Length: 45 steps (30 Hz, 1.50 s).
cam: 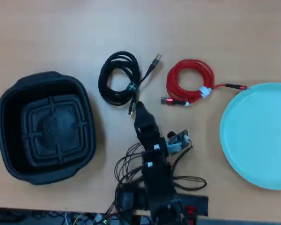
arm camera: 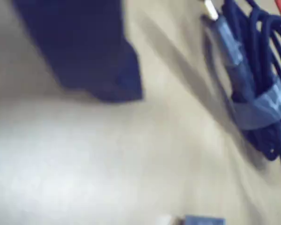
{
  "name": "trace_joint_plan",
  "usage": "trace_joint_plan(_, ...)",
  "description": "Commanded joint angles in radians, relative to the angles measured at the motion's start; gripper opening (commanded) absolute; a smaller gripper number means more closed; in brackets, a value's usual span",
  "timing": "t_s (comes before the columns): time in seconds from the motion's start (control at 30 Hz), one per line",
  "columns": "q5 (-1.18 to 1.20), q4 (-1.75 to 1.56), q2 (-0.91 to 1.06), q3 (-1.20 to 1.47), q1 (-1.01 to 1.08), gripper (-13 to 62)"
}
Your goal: Put a black charging cable in a black bowl and put a red charging cable in a green bowl
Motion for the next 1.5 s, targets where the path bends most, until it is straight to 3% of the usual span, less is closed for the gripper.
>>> trace_joint_plan(0.0, 0.034, 0.181, 0.092, -0.054, -0.015, 51.9)
trace_joint_plan(0.4, 0.034, 0.709, 0.091, -0.537, -0.057, 51.8)
trace_joint_plan(0.9, 0.041, 0.933, 0.055, -0.911, -0.08, 51.9)
trace_joint_plan(1.47, 0.038, 1.072, -0.495, -1.25, -0.227, 51.8)
